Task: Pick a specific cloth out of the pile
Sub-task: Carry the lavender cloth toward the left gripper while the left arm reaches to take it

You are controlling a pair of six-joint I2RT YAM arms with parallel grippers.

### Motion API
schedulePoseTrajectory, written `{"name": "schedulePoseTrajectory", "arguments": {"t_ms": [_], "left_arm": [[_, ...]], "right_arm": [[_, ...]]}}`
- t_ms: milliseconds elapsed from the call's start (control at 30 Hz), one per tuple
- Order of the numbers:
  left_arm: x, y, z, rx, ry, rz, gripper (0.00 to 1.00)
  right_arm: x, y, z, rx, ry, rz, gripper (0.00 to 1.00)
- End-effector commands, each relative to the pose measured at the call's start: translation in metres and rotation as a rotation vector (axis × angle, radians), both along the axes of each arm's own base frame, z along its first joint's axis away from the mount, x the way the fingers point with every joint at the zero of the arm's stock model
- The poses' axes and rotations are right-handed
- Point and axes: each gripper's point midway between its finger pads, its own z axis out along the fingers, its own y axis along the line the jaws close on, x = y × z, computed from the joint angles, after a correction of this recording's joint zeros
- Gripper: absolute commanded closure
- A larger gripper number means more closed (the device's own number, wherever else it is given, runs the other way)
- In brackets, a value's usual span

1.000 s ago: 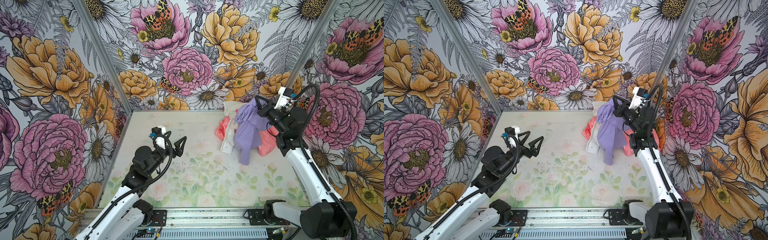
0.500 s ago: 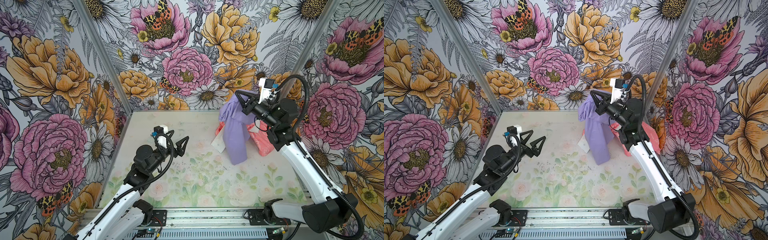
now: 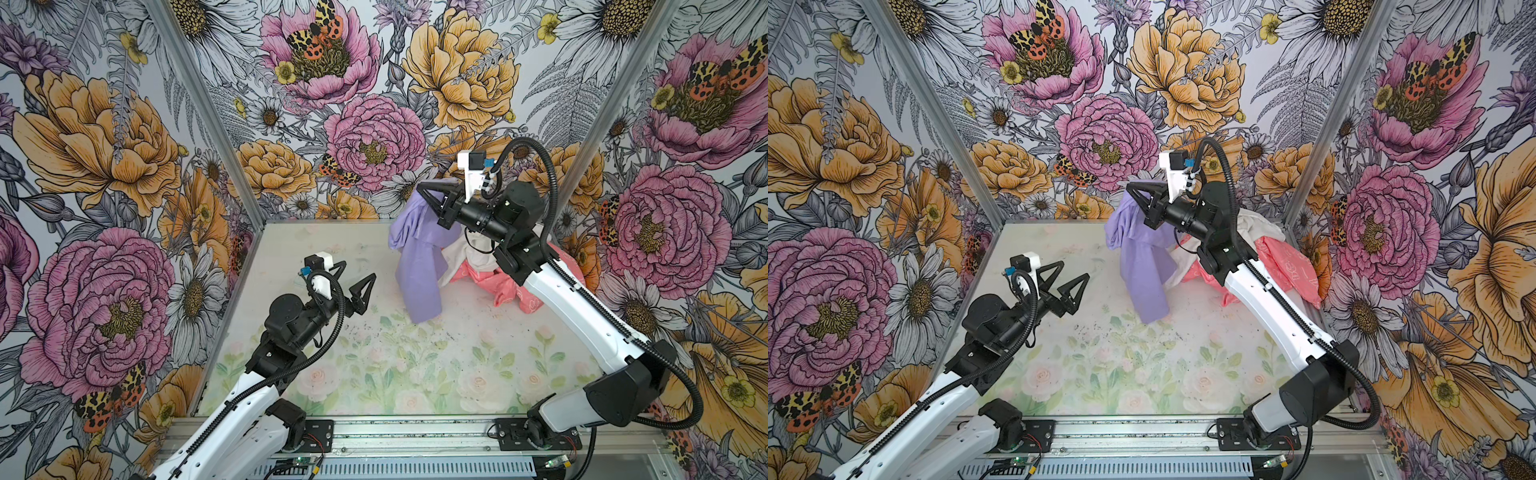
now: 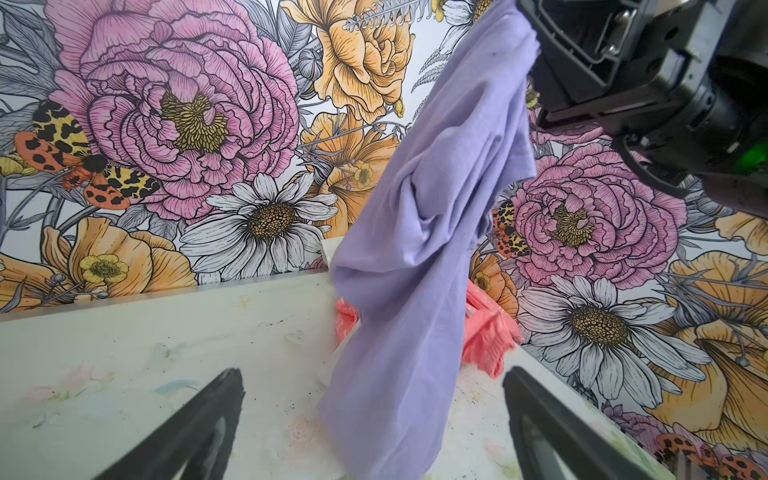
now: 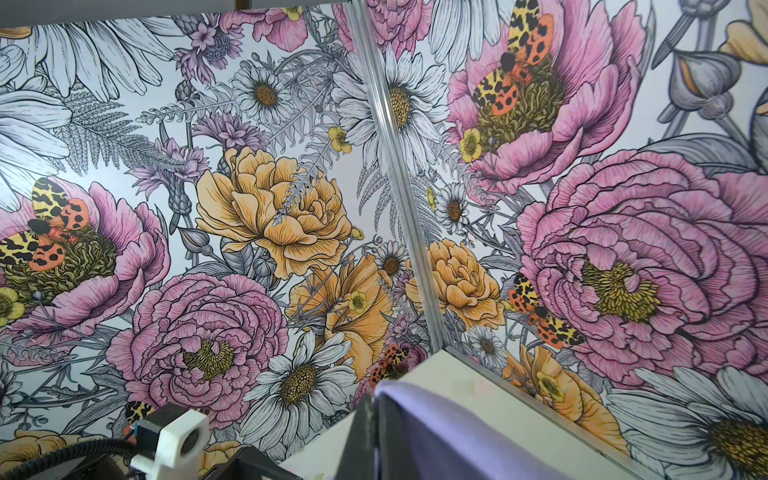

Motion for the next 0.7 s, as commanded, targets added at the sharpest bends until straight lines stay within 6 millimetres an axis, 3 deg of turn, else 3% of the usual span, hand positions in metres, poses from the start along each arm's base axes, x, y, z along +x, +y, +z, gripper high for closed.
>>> {"name": "schedulePoseTrajectory", "arguments": {"t_ms": [0, 100, 233, 367, 433, 500, 667], "left_arm": [[-0.001, 0.008, 0.004, -0.036, -0.012, 0.043, 0.01], [-0.001, 0.015, 0.003, -0.048, -0.013, 0.077, 0.01], [-0.001, 0.026, 0.002, -0.051, -0.010, 0.137, 0.01], [0.000, 0.036, -0.001, -0.040, 0.004, 0.190, 0.01], [0.002, 0.038, -0.003, -0.028, 0.018, 0.206, 0.01], [0.005, 0.038, -0.007, -0.018, 0.036, 0.215, 0.01], [0.021, 0.029, -0.027, 0.027, 0.122, 0.210, 0.02]], "right_arm": [[-0.001, 0.020, 0.006, 0.001, -0.036, 0.040, 1.00], [0.010, 0.040, -0.027, -0.047, 0.026, 0.058, 1.00], [0.027, 0.060, -0.093, -0.179, 0.155, 0.048, 1.00], [0.030, 0.054, -0.160, -0.298, 0.235, 0.011, 0.71], [0.028, 0.043, -0.180, -0.357, 0.235, -0.039, 0.45], [0.026, 0.030, -0.193, -0.422, 0.226, -0.093, 0.29], [0.023, -0.006, -0.205, -0.564, 0.180, -0.235, 0.16]]}}
